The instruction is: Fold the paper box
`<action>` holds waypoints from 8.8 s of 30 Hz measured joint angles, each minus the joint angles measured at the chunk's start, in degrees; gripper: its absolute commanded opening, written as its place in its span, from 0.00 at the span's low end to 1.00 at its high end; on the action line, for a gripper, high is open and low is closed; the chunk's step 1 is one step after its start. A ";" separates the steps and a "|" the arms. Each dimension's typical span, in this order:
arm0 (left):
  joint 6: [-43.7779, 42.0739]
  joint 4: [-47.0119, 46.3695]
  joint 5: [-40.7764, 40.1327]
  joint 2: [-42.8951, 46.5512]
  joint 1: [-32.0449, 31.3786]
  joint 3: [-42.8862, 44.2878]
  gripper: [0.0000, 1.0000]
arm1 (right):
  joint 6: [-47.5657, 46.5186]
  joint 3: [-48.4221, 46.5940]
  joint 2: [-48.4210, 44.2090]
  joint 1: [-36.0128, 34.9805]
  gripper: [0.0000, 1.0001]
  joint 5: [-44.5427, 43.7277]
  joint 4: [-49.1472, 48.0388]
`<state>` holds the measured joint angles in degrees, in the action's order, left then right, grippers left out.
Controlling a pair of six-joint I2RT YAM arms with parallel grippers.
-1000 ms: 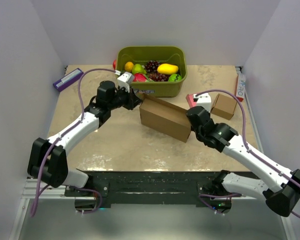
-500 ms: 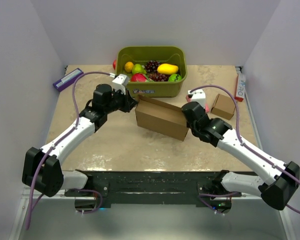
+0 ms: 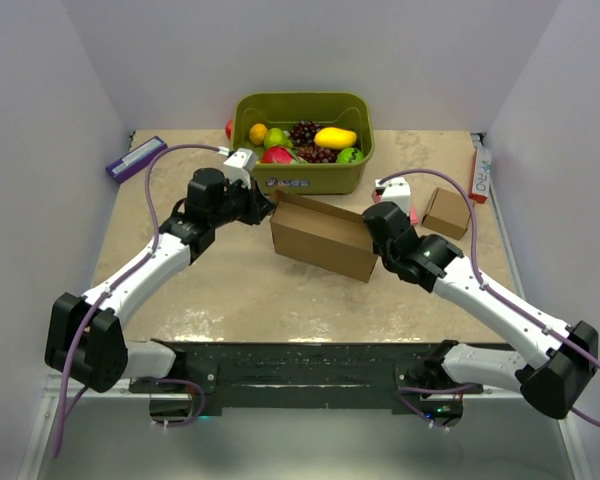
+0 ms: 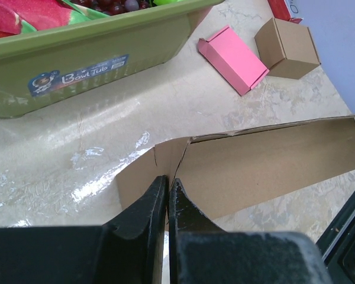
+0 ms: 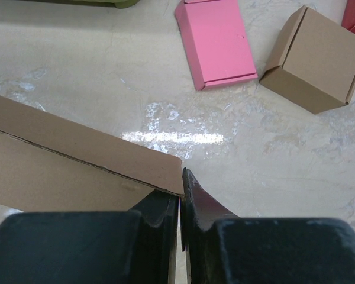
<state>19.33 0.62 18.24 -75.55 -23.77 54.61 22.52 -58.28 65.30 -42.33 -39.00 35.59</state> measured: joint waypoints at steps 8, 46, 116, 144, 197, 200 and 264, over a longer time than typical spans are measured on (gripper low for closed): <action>2.34 0.02 0.52 -0.09 0.20 0.00 0.00 | -0.22 0.00 0.94 0.26 0.06 -0.63 -0.79; 3.61 -0.44 3.52 -0.42 3.26 -0.22 0.00 | -0.20 -0.22 2.01 0.46 0.04 1.25 -2.97; -7.96 9.44 -22.10 -4.31 -8.09 8.20 0.00 | 7.04 -5.25 -2.91 11.52 0.40 25.53 4.72; -7.96 9.40 -20.70 -4.35 -7.41 8.20 0.00 | 7.30 -4.17 -4.61 11.47 0.00 26.71 6.62; -12.90 8.13 -38.01 -7.02 -13.55 8.72 0.00 | 12.48 -5.22 -2.32 14.38 0.00 31.08 1.33; -12.94 8.04 -38.01 -7.06 -13.55 8.72 0.00 | 12.50 -4.42 -2.36 14.49 0.00 31.08 0.74; -12.52 11.89 -33.46 -0.55 -13.75 6.80 0.56 | 12.48 0.44 -8.37 14.36 0.76 30.99 2.51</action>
<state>6.81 12.51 -15.22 -76.09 -37.52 61.41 35.00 -57.84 56.93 -27.97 -8.01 38.11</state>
